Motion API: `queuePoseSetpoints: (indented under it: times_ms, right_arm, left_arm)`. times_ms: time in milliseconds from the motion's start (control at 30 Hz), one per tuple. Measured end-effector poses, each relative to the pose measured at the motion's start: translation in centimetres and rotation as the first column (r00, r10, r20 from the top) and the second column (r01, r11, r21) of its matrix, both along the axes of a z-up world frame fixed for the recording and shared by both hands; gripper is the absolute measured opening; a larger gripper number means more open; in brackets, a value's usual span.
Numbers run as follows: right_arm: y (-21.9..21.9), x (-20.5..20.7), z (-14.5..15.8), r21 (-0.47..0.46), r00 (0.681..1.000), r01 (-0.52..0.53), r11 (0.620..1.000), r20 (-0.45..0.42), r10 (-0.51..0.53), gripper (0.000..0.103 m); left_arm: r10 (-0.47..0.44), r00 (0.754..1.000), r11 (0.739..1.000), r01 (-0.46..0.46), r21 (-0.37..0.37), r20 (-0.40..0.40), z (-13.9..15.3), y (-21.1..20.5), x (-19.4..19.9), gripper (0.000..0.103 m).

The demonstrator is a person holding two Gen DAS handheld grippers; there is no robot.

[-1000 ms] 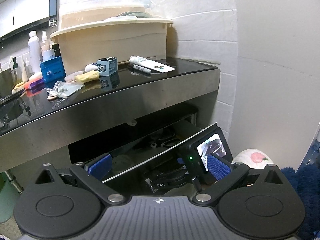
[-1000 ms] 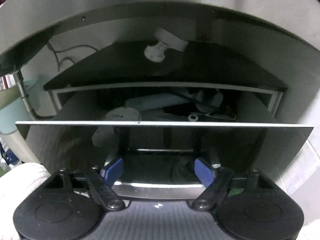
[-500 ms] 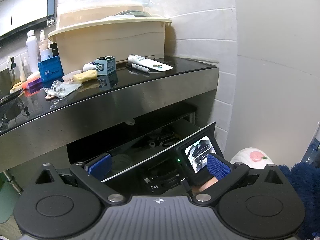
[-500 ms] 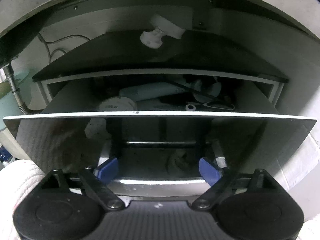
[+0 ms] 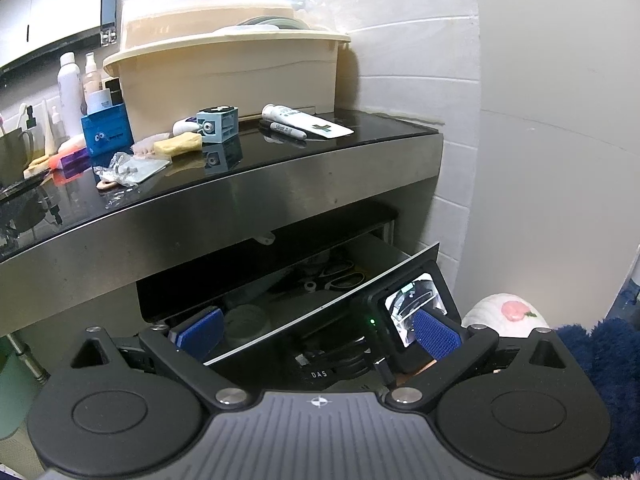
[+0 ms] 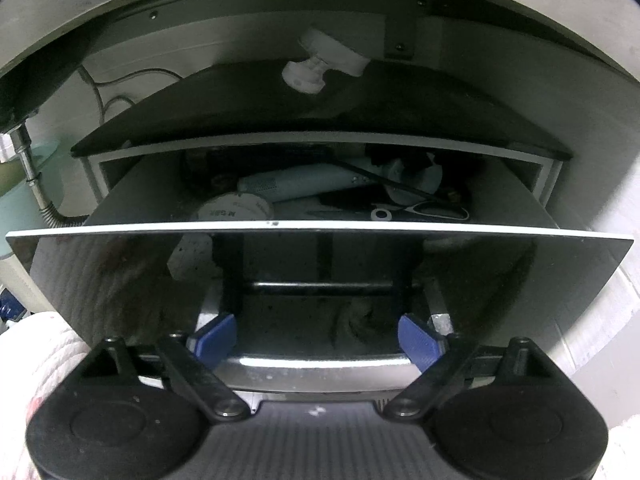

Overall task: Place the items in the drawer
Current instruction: 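Pull the drawer handle outward with the right tool to open the drawer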

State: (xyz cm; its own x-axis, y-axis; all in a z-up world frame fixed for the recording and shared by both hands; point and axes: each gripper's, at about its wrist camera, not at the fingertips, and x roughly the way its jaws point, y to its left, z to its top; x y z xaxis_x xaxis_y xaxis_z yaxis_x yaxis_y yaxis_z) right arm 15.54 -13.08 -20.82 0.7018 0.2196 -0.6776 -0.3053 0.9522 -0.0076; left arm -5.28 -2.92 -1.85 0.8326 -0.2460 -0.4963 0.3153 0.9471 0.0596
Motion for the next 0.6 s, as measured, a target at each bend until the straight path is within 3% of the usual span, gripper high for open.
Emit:
queuePoseSetpoints:
  times_ms: [600]
  right_arm:
    - [0.20, 0.63, 1.01, -0.015, 0.998, -0.004, 1.000, -0.067, 0.003, 0.089]
  left_arm:
    - [-0.001, 1.000, 1.000, 0.001, -0.021, -0.025, -0.24, 0.41, 0.23, 0.102]
